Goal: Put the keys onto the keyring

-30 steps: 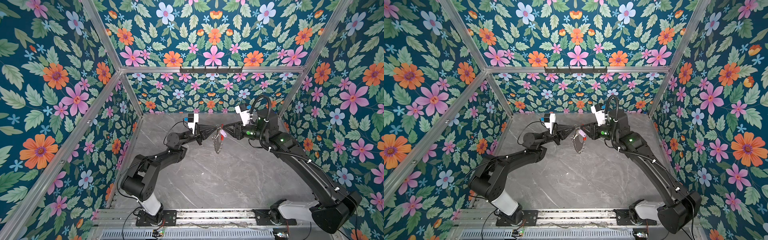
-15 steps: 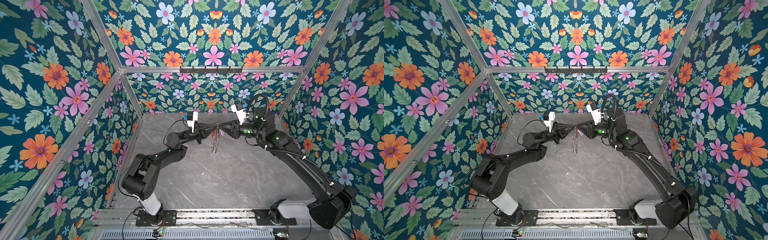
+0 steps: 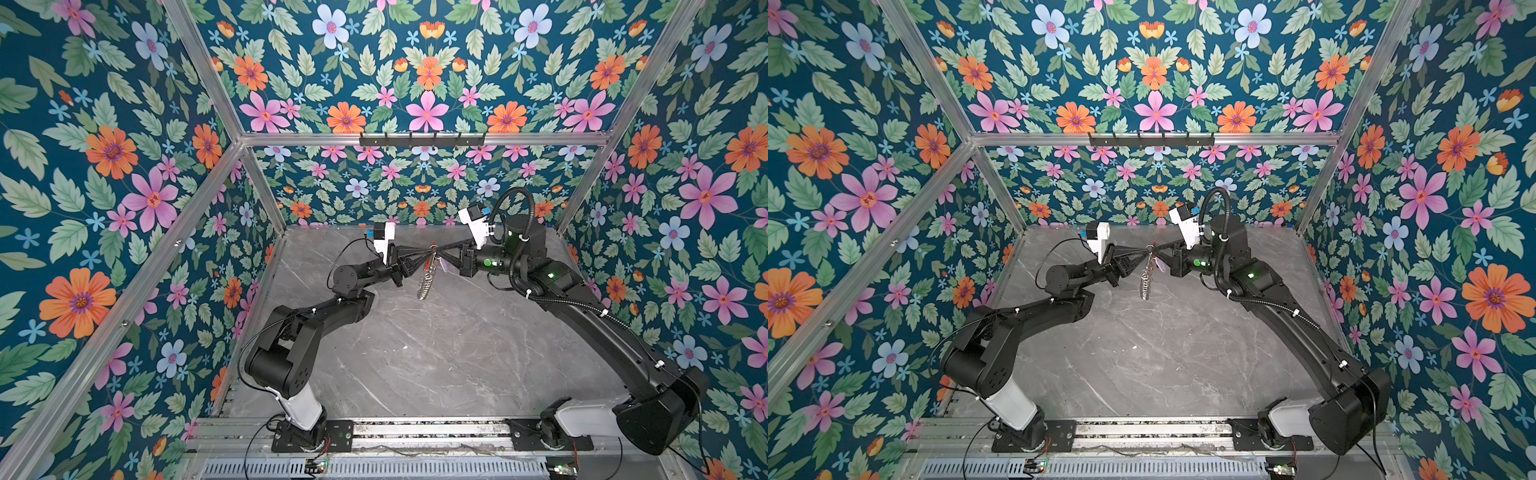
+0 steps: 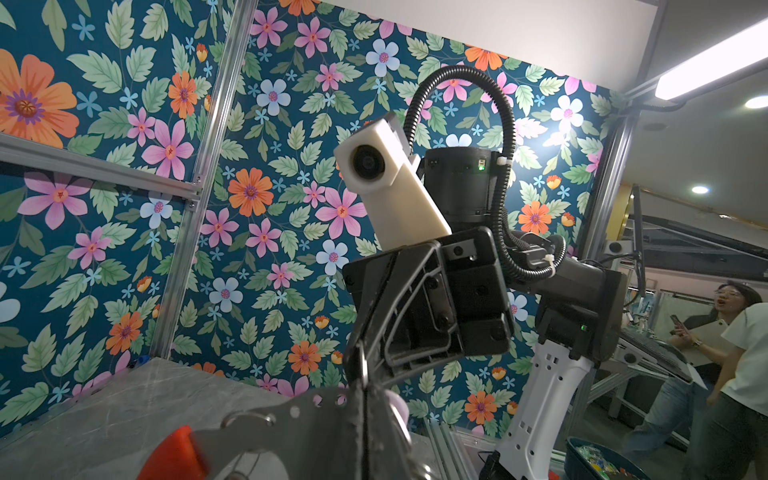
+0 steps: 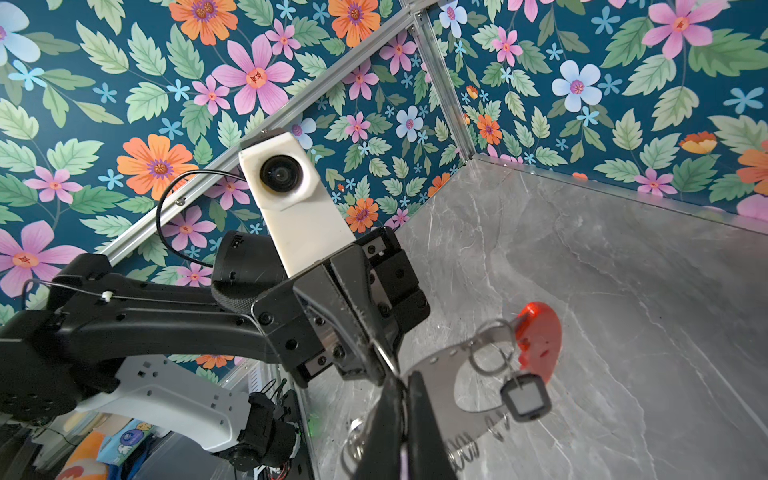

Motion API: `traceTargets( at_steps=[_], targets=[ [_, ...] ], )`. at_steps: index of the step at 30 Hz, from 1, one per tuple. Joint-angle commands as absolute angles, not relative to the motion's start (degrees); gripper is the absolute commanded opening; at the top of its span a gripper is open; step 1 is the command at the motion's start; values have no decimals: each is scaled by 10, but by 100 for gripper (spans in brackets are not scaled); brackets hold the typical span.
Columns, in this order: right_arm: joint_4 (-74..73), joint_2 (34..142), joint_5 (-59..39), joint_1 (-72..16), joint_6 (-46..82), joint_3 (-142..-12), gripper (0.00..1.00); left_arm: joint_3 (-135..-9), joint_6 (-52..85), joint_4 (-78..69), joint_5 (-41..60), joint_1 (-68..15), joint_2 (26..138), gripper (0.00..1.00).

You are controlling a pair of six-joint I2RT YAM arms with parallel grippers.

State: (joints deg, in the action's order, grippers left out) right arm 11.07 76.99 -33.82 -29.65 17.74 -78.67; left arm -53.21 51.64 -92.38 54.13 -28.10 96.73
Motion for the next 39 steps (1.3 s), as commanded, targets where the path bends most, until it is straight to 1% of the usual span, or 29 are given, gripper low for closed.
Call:
traceTargets(
  at_steps=[1, 3, 4, 6, 7, 9, 11, 13, 14, 16, 23, 37, 39],
  targets=[
    [111, 766, -340, -299, 145, -790, 0, -526, 490, -947, 559, -274, 969, 7],
    [135, 768, -329, -299, 116, -793, 0, -517, 466, -933, 570, -264, 962, 11],
    [153, 769, -322, -300, 97, -798, 0, -510, 445, -918, 576, -258, 956, 15],
    [192, 776, -314, -299, 59, -811, 0, -499, 388, -865, 589, -250, 934, 21],
    [215, 782, -310, -299, 35, -821, 0, -497, 340, -814, 601, -249, 919, 23],
    [257, 793, -293, -299, -7, -839, 0, -502, 214, -658, 611, -249, 884, 25],
    [293, 802, -271, -302, -54, -853, 0, -527, 48, -431, 588, -254, 846, 28],
    [322, 811, -237, -311, -98, -866, 0, -565, -89, -252, 566, -263, 831, 30],
    [334, 817, -215, -318, -121, -872, 0, -581, -130, -192, 561, -265, 831, 31],
    [353, 827, -192, -326, -150, -883, 0, -601, -157, -136, 561, -265, 835, 31],
    [371, 840, -192, -343, -194, -888, 0, -640, -201, -71, 581, -266, 844, 33],
    [398, 856, -200, -361, -202, -907, 0, -636, -177, -118, 613, -269, 843, 33],
    [400, 857, -201, -362, -202, -909, 0, -637, -177, -119, 614, -269, 843, 31]
  ],
)
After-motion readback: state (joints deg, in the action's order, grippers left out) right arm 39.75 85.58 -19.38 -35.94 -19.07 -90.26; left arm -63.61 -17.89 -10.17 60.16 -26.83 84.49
